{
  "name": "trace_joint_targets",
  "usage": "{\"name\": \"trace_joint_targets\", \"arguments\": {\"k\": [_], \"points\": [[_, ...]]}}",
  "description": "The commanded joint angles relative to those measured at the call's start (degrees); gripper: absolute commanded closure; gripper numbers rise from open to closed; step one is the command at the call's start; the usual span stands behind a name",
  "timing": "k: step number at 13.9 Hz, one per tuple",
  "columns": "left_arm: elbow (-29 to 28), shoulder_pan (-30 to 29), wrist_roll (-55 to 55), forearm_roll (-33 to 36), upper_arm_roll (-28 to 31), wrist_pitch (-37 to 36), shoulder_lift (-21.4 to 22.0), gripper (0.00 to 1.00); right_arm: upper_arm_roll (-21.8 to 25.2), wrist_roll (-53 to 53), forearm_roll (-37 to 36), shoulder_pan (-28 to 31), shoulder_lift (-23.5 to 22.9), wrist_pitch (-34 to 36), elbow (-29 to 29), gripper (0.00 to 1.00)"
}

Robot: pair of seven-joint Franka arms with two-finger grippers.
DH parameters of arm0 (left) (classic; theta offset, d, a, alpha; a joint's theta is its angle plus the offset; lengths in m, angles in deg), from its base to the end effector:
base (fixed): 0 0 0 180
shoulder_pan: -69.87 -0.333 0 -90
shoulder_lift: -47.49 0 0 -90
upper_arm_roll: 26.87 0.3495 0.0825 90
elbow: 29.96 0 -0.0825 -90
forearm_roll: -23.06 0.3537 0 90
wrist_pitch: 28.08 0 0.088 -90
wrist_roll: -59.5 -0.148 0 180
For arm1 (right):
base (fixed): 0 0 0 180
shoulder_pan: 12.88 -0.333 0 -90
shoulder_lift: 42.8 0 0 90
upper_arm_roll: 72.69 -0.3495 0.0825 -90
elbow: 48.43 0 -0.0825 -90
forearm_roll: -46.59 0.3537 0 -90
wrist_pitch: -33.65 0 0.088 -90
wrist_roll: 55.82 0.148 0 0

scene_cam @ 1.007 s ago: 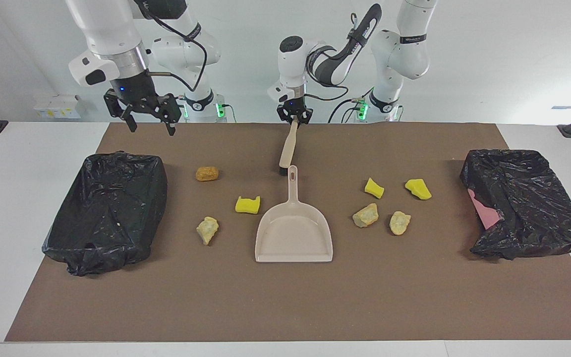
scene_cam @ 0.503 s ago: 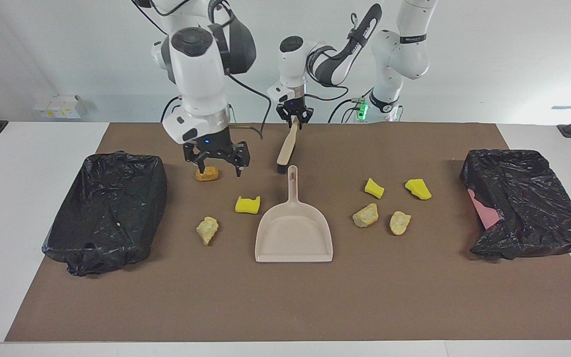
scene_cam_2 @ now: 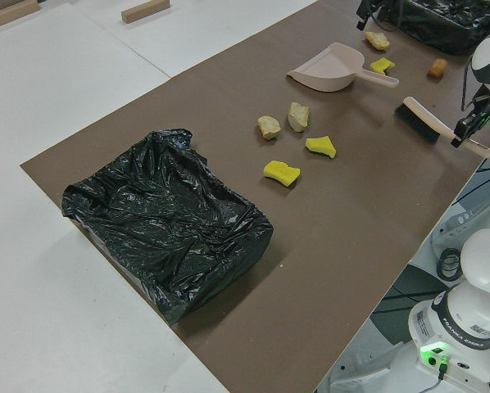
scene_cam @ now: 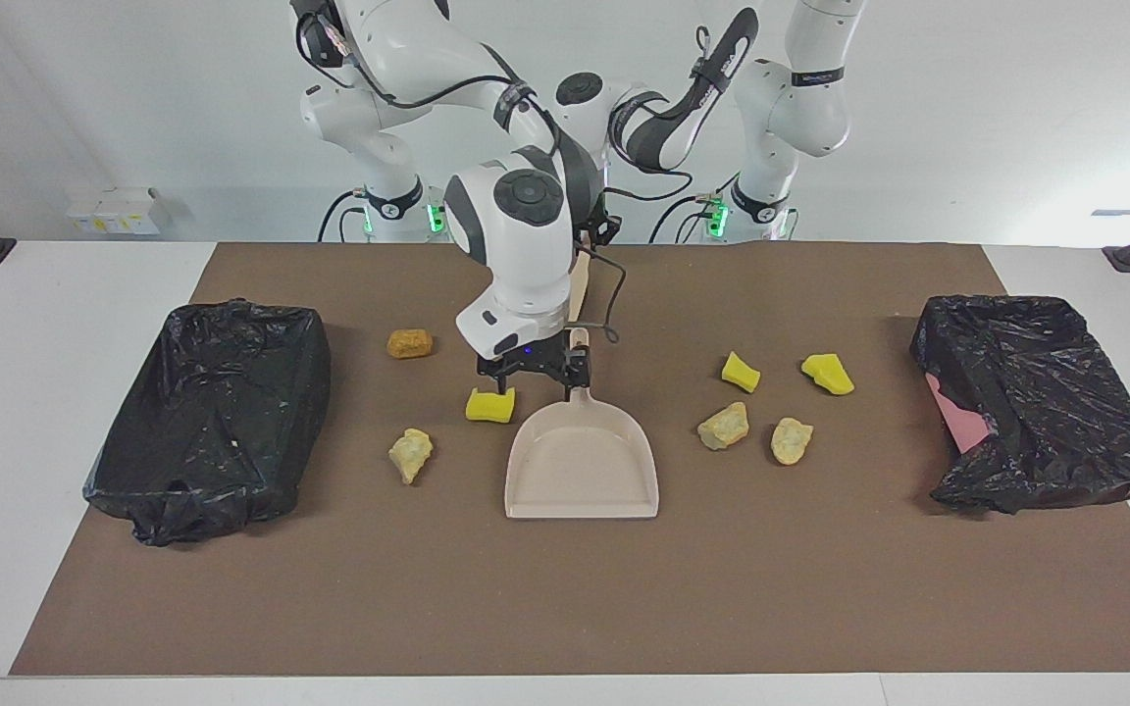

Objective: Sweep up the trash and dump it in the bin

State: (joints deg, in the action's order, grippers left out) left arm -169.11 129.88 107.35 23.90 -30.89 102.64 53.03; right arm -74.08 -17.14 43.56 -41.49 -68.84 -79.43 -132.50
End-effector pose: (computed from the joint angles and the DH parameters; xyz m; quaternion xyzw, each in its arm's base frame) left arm 0.1942 -0.3968 0.3523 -0.9890 0.1453 0.0069 0.0259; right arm 0.5960 0.3349 0.4236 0.9972 -0.0673 0.0323 0.0013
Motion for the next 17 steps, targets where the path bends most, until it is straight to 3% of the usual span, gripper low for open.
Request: {"name": "trace_joint_targets", "arguments": {"k": [1,4,9,12,13,17], "points": [[0.01,-3.57,3.11,1.01,-0.20,-4.75,4.37,1.00,-0.54,1.13,0.48,-2.14,0.10,-5.54,-4.49,0.00],[-0.34,-8.23,8.46,1.01,-0.20,-8.90,7.46,1.00,-2.21,-0.70,0.31,-2.23,0.99,-7.41,-8.82,0.00],[-3.41,-12.54,10.68,1.09,-0.11,-9.08,11.50,1.00,-3.71,-2.47,3.64,-2.15,4.68,-7.24,-15.59,0.00],[-3.33,-16.23,10.59,1.09,-0.11,-9.43,12.47,1.00,-4.32,-2.65,4.61,-2.15,5.39,-7.06,-16.74,0.00],[-3.33,-17.81,10.77,1.09,-0.11,-10.04,12.82,1.00,-4.32,-2.65,4.61,-2.15,5.39,-7.15,-17.09,0.06],[-3.24,-24.22,10.07,1.09,0.06,-15.84,15.64,1.00,-4.32,-5.46,6.63,-1.35,5.39,-7.85,-18.32,0.09]]}}
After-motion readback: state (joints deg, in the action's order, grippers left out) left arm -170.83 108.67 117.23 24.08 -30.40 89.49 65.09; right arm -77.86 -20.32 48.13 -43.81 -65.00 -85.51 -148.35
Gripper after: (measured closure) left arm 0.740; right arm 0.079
